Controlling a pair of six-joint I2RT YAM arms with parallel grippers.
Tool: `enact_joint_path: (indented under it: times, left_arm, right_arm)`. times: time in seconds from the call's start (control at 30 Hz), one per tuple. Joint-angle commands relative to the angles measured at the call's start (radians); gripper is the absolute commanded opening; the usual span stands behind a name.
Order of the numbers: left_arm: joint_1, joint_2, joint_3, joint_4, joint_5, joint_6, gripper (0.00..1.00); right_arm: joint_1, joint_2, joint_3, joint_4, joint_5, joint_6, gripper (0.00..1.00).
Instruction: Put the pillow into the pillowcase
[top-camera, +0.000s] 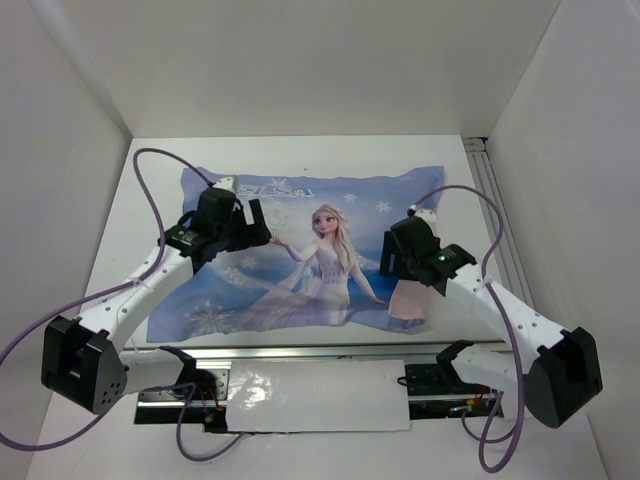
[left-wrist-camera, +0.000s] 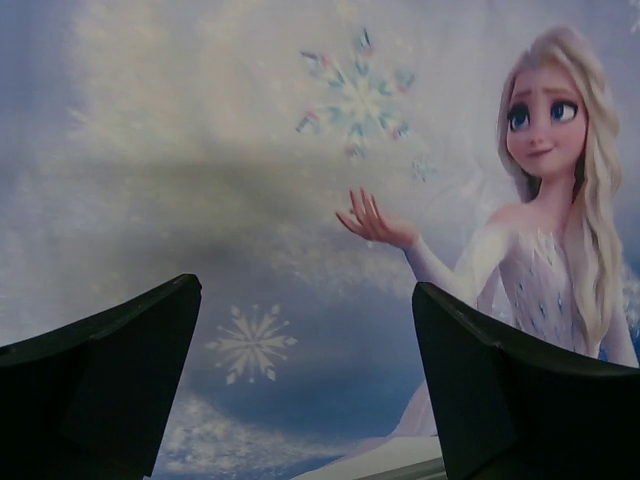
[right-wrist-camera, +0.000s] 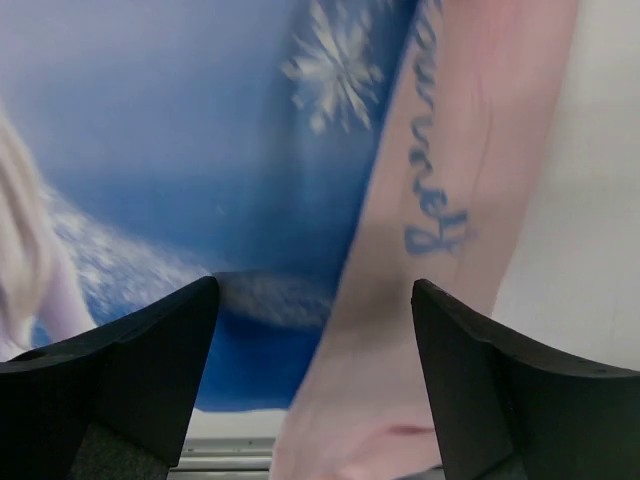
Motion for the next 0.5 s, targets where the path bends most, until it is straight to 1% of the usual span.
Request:
enact_joint_path:
  times: [0.0, 0.03, 0.07, 0.1, 0.13, 0.2, 0.23, 0.27, 0.3, 0.33, 0.37, 0.43, 0.47]
  left_arm:
    - [-0.054, 0.021, -0.028, 0.108, -0.017, -0.026, 1.0]
    - [-0.065, 0.031, -0.037, 0.108, -0.032, -0.026, 1.0]
    - [-0.077, 0.041, -0.037, 0.108, -0.046, -0.035, 1.0]
    - [-0.077, 0.053, -0.037, 0.099, -0.059, -0.035, 1.0]
    - [-0.077, 0.053, -0.037, 0.099, -0.069, -0.035, 1.0]
    - [-0.077, 0.053, -0.037, 0.099, -0.069, -0.035, 1.0]
    - [-0.077, 0.062, -0.051, 0.099, -0.069, -0.045, 1.0]
    - [-0.068, 0.062, -0.064, 0.124, -0.069, -0.046, 1.0]
    - [-0.051, 0.062, -0.064, 0.134, -0.051, -0.046, 1.0]
    - [-0.042, 0.076, -0.075, 0.145, -0.028, -0.046, 1.0]
    - [-0.024, 0.087, -0.075, 0.145, -0.028, -0.046, 1.0]
    - [-0.008, 0.11, -0.063, 0.115, -0.054, -0.058, 1.0]
    - [0.001, 0.134, -0.049, 0.101, -0.078, -0.058, 1.0]
  right_arm:
    - [0.006, -0.053, -0.075, -0.047, 0.018, 0.157, 0.82]
    - [0.018, -0.053, -0.084, -0.047, 0.018, 0.173, 0.82]
    - [0.018, -0.042, -0.084, -0.089, 0.028, 0.188, 0.82]
    - [0.029, -0.042, -0.084, -0.114, 0.054, 0.214, 0.78]
    - [0.029, -0.042, -0.084, -0.14, 0.112, 0.263, 0.66]
    - [0.041, -0.062, -0.084, -0.221, 0.177, 0.324, 0.44]
    - [0.041, -0.073, -0.075, -0.243, 0.23, 0.372, 0.38]
    - [0.041, -0.096, -0.075, -0.266, 0.255, 0.398, 0.35]
    - [0.029, -0.107, -0.063, -0.303, 0.278, 0.427, 0.35]
    - [0.029, -0.116, -0.063, -0.303, 0.303, 0.453, 0.3]
    - [0.003, -0.125, -0.063, -0.317, 0.314, 0.469, 0.24]
    - [-0.02, -0.125, -0.063, -0.326, 0.323, 0.48, 0.07]
    - [-0.04, -0.125, -0.063, -0.338, 0.34, 0.51, 0.02]
